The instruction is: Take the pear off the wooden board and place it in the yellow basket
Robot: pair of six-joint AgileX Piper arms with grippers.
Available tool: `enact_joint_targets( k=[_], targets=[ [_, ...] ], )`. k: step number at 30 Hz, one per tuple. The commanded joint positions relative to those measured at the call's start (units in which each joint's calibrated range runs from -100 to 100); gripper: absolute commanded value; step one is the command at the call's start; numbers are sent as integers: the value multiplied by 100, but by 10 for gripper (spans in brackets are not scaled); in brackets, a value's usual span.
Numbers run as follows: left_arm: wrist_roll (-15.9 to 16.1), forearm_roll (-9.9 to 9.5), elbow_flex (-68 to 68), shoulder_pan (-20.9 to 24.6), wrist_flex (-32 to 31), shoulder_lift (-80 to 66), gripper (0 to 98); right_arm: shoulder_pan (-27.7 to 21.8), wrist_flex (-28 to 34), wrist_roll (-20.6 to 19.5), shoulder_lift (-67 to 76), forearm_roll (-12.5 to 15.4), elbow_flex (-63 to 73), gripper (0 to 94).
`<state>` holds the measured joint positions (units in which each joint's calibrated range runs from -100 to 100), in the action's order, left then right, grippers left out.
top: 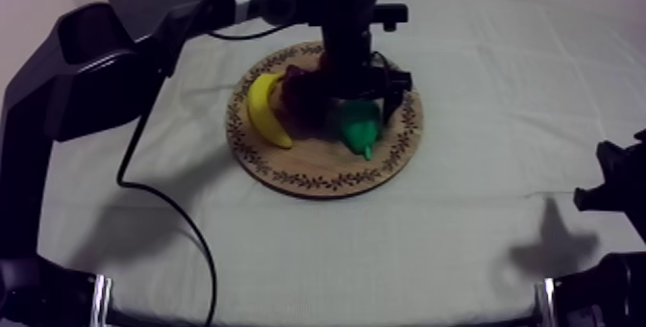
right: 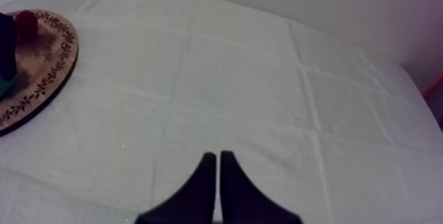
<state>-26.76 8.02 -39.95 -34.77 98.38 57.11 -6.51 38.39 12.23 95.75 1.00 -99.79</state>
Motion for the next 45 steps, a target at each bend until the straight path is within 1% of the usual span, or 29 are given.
enact_joint_targets(
  k=[1, 4, 7, 8, 9, 10, 11, 12, 14, 16, 19, 22, 27, 32, 37, 45],
  targets=[
    [4, -1, -44, 4, 12, 34, 841, 0, 0, 0, 1, 0, 1, 3],
    [34, -2, -160, -10, 52, 107, 803, 0, 0, 0, 1, 0, 1, 3],
    [60, -6, -244, -29, 76, 160, 733, 0, 0, 0, 1, 0, 1, 3],
    [53, -15, -261, -38, 80, 168, 691, 0, 0, 0, 1, 0, 1, 3],
    [32, -34, -290, -49, 80, 171, 613, 0, 0, 0, 1, 0, 1, 3],
    [20, -52, -337, -58, 81, 174, 510, 0, 0, 0, 1, 0, 1, 3],
    [13, -65, -377, -65, 81, 175, 429, 0, 0, 0, 1, 0, 1, 3],
    [9, -69, -404, -70, 81, 176, 378, 0, 0, 0, 1, 0, 1, 3],
    [4, -58, -423, -75, 81, 173, 332, 0, 0, 0, 1, 0, 1, 3],
    [3, -48, -420, -78, 81, 166, 327, 0, 0, 0, 1, 0, 1, 3],
    [-3, -41, -402, -72, 81, 97, 364, 0, 0, 0, 1, 0, 1, 3],
    [-57, -112, -373, -55, 98, -177, 387, 0, 0, 0, 1, 0, 1, 3],
    [-176, -397, -287, -18, 131, -1052, 403, 0, 0, 0, 1, 0, 1, 3],
    [-262, -646, 87, 152, 137, -2101, 407, 0, 0, 0, 1, 0, 1, 3],
    [-304, -929, 569, 429, 142, -3126, 415, 0, 0, 0, 1, 0, 1, 3],
    [-201, -1390, 1157, 1017, 146, -4342, 419, 0, 0, 0, 1, 0, 1, 3]
  ],
)
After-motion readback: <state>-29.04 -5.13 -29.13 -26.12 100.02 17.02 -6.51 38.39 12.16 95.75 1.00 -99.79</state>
